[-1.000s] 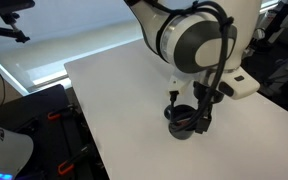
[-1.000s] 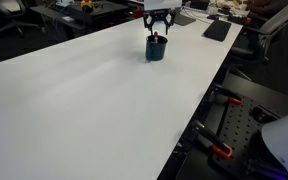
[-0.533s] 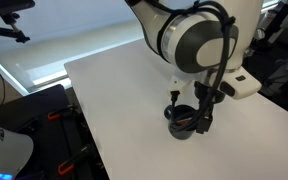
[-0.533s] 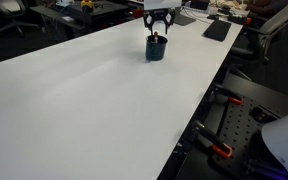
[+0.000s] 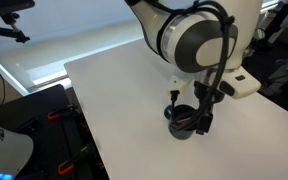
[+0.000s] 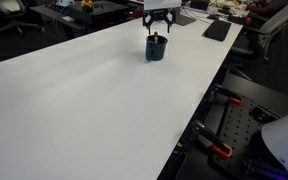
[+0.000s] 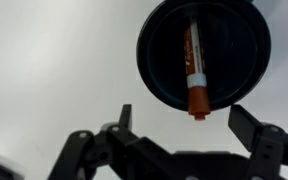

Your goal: Remove the marker from the cup

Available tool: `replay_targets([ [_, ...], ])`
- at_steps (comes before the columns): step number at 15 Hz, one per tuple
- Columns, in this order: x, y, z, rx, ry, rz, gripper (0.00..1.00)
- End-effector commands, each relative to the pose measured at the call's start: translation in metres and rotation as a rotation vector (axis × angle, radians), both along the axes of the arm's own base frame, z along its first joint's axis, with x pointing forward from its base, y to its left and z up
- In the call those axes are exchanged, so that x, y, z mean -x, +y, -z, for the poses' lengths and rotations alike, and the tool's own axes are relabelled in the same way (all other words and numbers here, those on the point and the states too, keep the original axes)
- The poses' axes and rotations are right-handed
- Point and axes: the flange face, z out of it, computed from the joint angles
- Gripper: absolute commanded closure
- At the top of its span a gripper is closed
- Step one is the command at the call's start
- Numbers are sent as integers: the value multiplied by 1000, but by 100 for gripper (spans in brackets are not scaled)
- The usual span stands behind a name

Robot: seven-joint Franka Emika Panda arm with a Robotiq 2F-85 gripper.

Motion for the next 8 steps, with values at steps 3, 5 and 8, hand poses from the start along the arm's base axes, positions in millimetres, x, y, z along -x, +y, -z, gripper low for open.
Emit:
replay_targets([
  [3,3,6,-4,-5,9,1,31],
  [5,2,7,-5,-3,7,1,30],
  [8,2,8,-6,-2,4,-1,40],
])
